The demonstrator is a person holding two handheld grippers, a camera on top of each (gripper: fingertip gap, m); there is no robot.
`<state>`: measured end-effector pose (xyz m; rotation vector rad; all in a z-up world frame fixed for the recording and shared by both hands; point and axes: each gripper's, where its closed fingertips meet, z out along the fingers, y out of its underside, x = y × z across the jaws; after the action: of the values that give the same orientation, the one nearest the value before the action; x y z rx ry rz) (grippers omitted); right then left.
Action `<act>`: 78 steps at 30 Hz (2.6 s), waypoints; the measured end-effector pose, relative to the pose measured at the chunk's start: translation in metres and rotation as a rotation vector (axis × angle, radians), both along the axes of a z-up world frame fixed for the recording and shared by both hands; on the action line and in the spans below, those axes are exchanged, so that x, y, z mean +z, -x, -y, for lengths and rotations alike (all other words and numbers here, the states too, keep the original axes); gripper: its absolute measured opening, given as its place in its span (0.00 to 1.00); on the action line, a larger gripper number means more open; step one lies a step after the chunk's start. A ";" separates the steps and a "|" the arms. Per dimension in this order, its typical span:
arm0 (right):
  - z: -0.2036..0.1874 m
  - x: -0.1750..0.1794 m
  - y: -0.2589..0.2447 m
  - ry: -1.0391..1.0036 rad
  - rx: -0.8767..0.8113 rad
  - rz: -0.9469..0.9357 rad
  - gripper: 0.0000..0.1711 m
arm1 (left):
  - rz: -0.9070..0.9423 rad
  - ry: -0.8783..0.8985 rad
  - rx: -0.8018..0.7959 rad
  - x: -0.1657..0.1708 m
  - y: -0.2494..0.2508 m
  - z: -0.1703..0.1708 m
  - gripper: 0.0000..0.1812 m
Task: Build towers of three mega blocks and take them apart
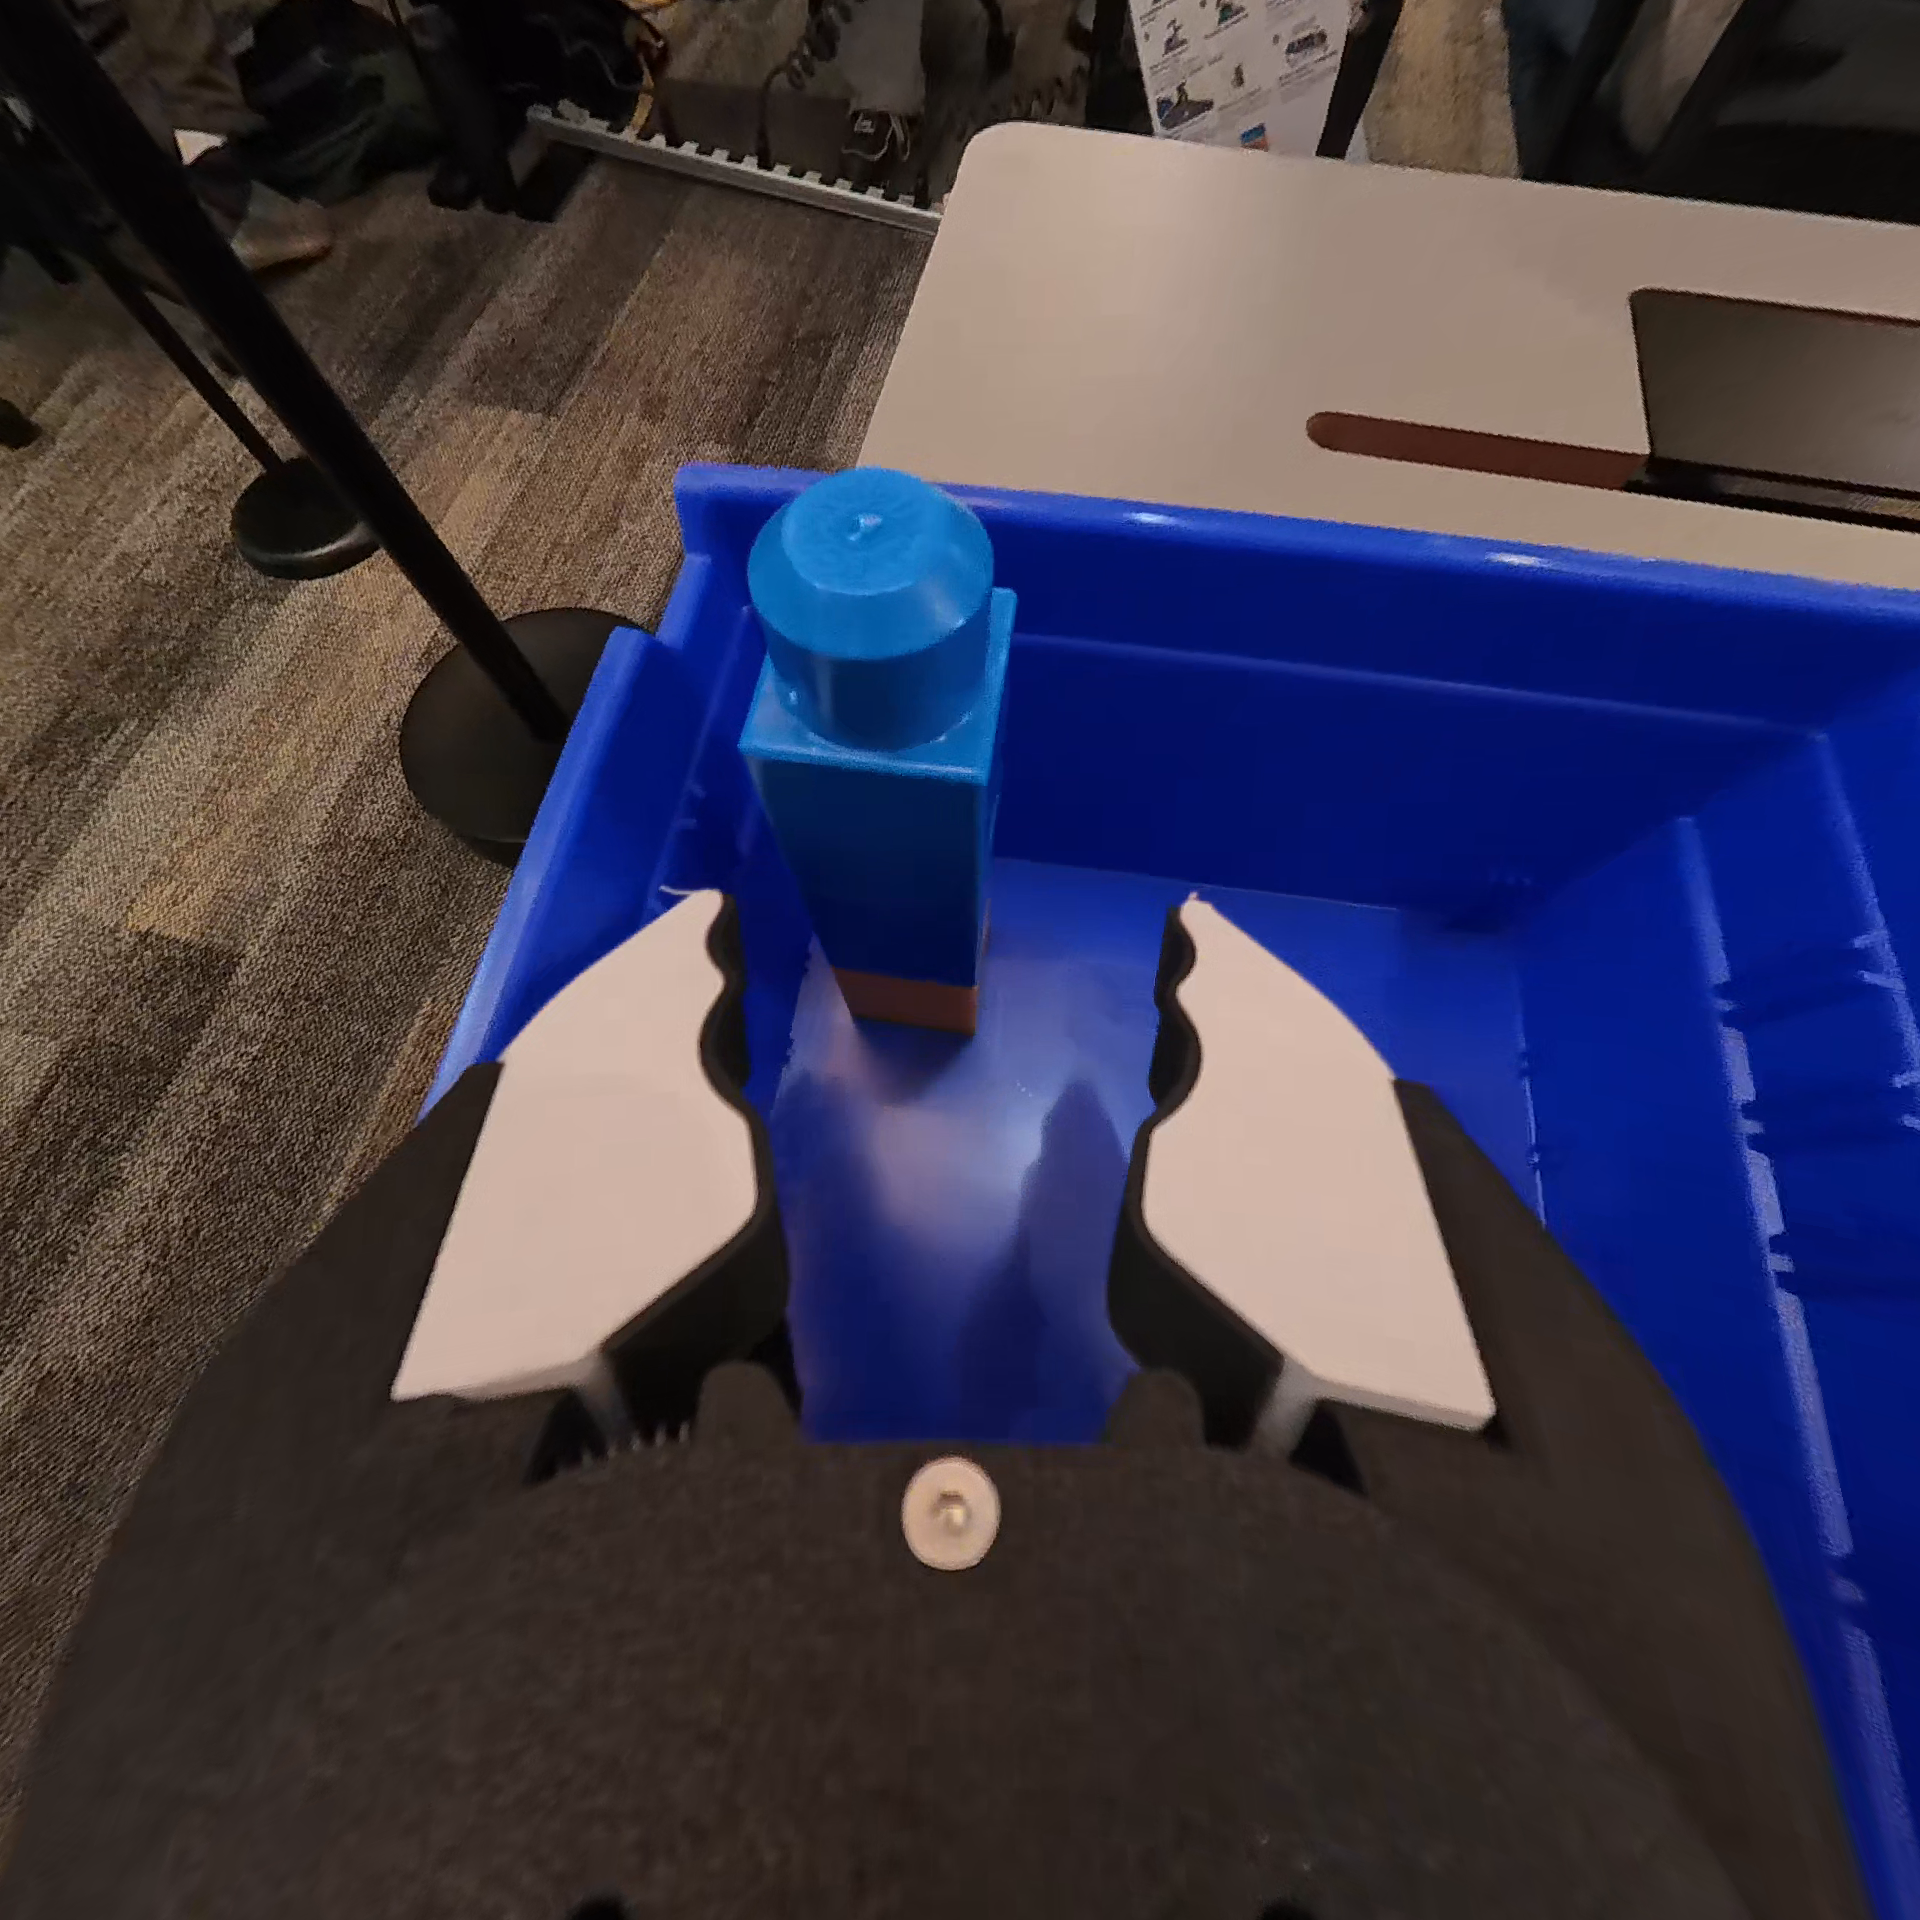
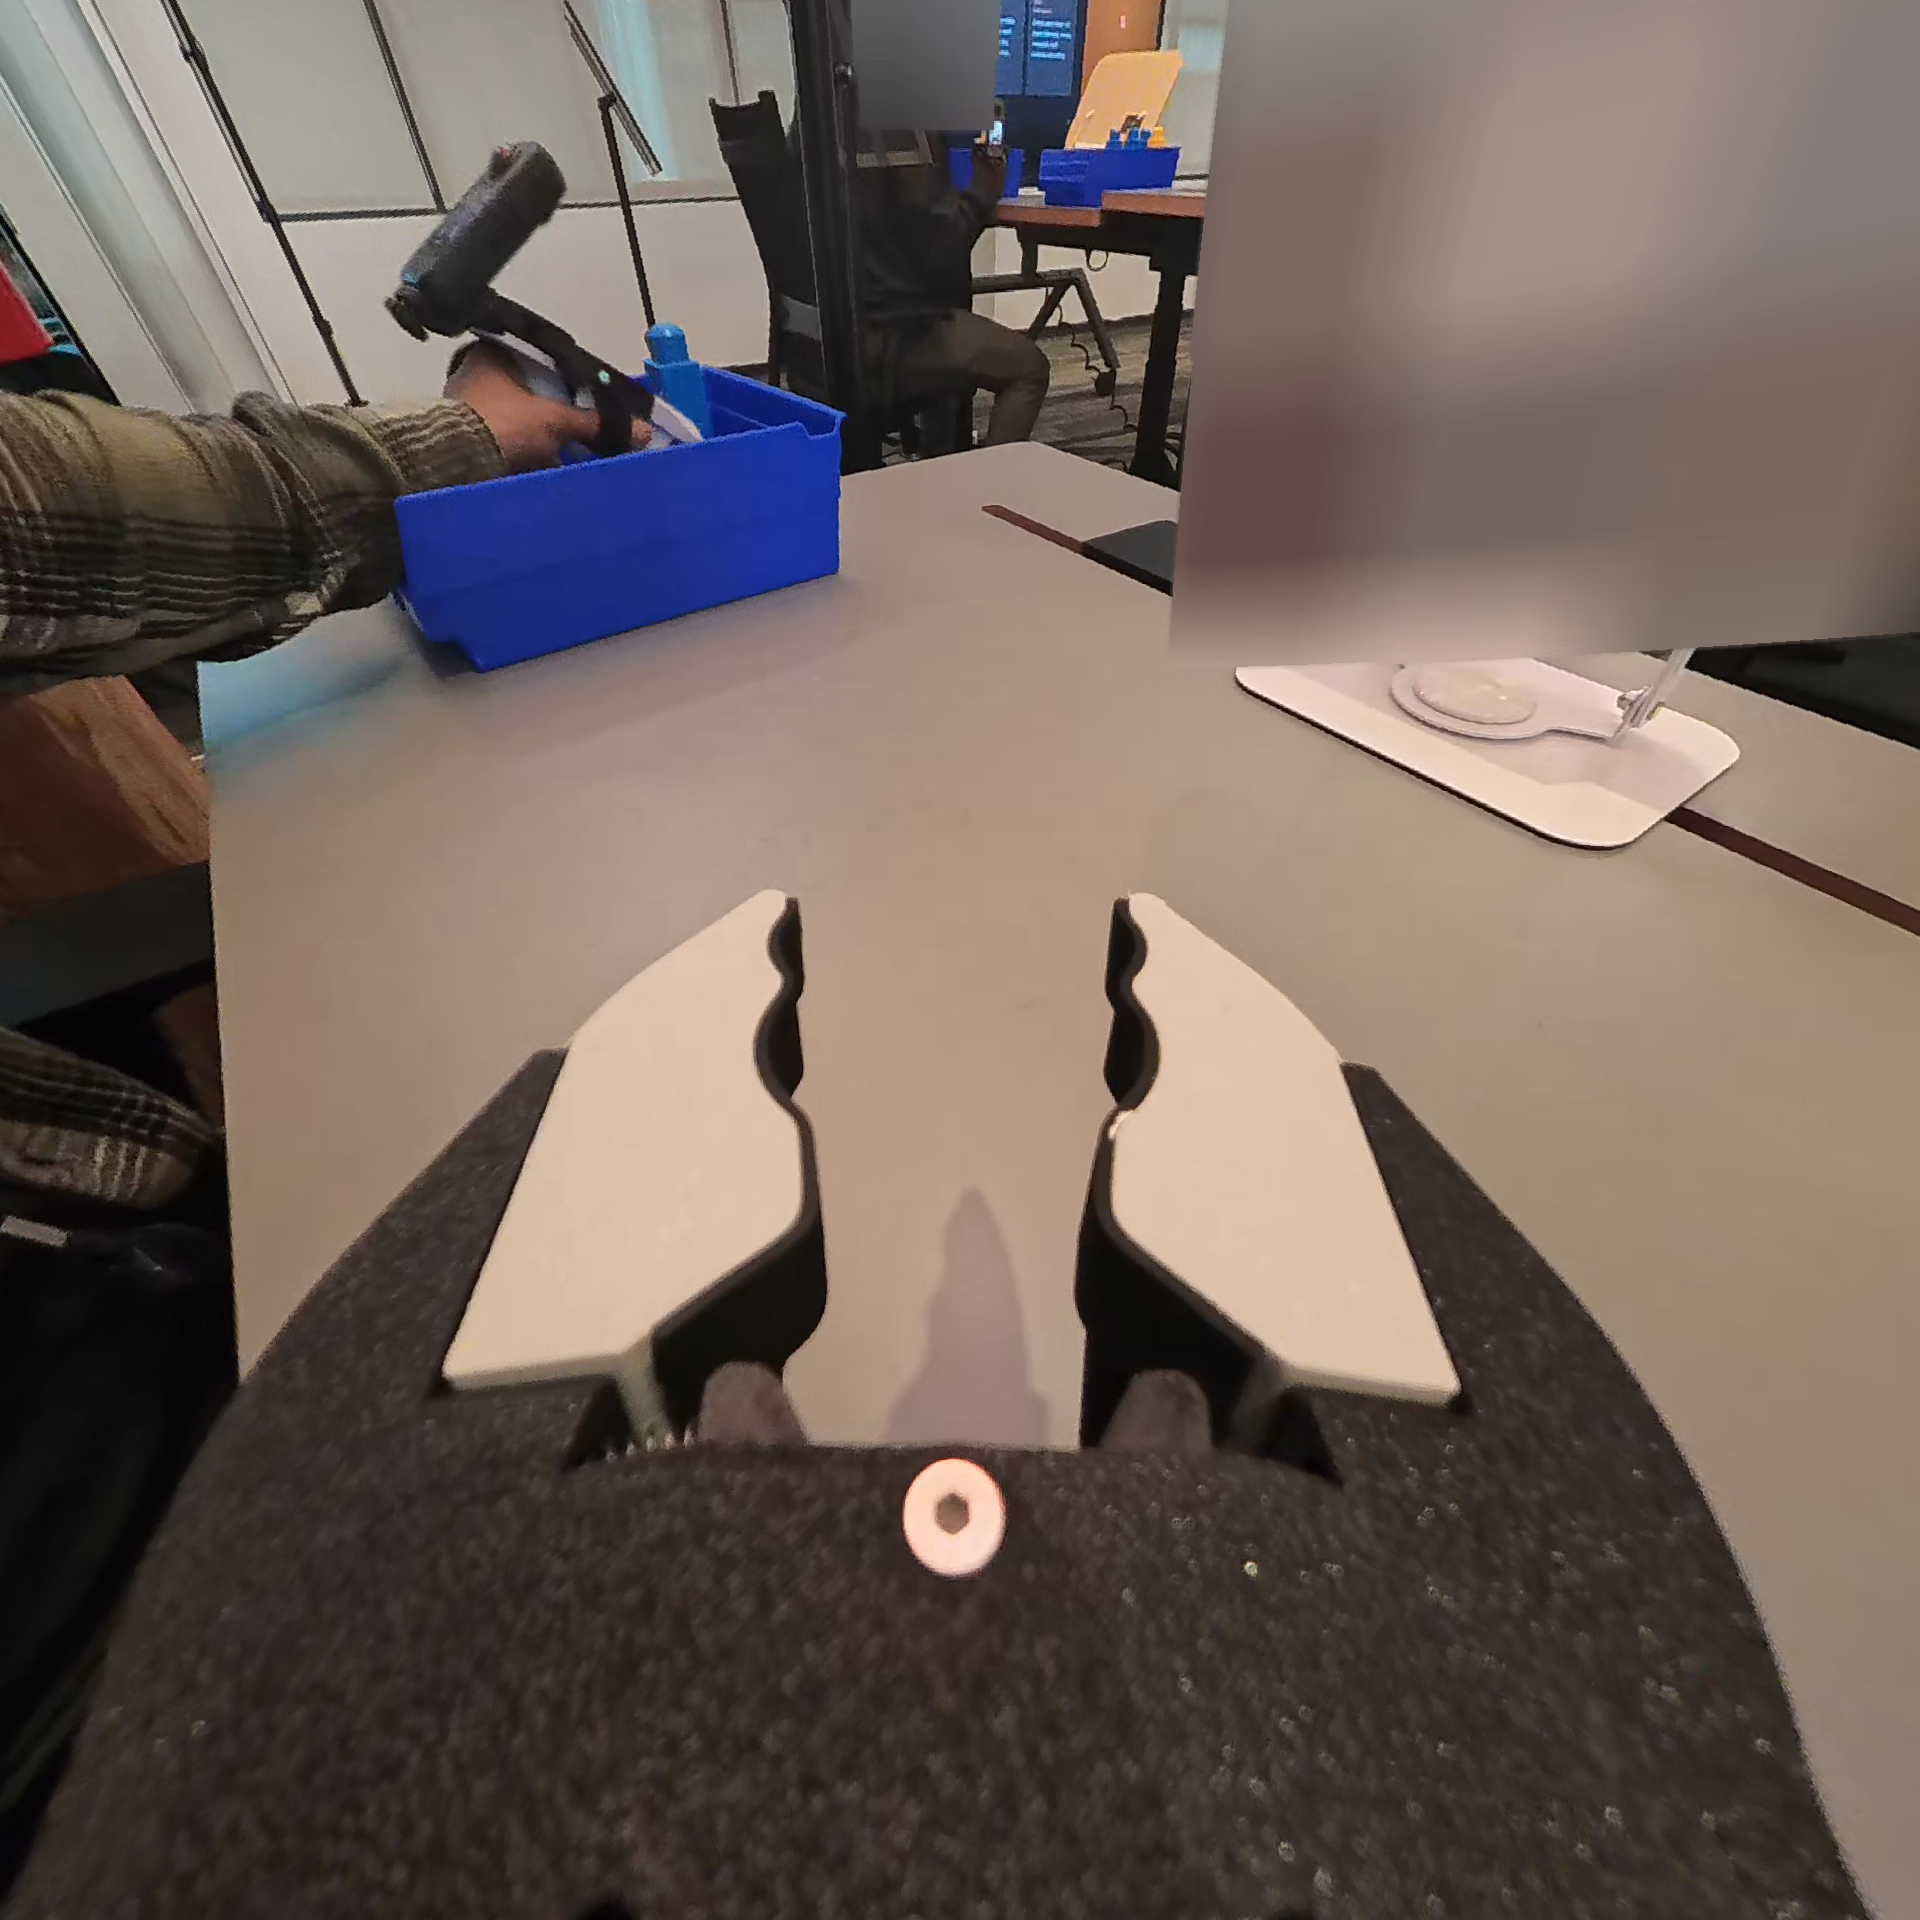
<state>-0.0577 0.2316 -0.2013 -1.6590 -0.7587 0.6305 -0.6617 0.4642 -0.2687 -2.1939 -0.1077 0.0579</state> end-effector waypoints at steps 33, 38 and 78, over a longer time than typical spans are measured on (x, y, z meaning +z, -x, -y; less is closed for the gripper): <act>0.011 0.007 0.007 -0.013 0.042 0.001 0.30 | 0.045 0.043 -0.139 0.003 -0.016 -0.003 0.20; 0.017 0.011 0.010 -0.011 0.047 -0.009 0.30 | 0.027 -0.016 -0.268 0.073 -0.036 0.025 0.20; -0.021 0.076 0.123 0.120 0.570 -0.319 0.21 | 0.526 -0.016 -1.678 0.064 -0.513 0.233 0.39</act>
<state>-0.1803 0.2530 -0.1257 -1.3931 -0.9749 1.3299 -0.1482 0.2307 -0.2051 -1.5935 1.3801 -1.3898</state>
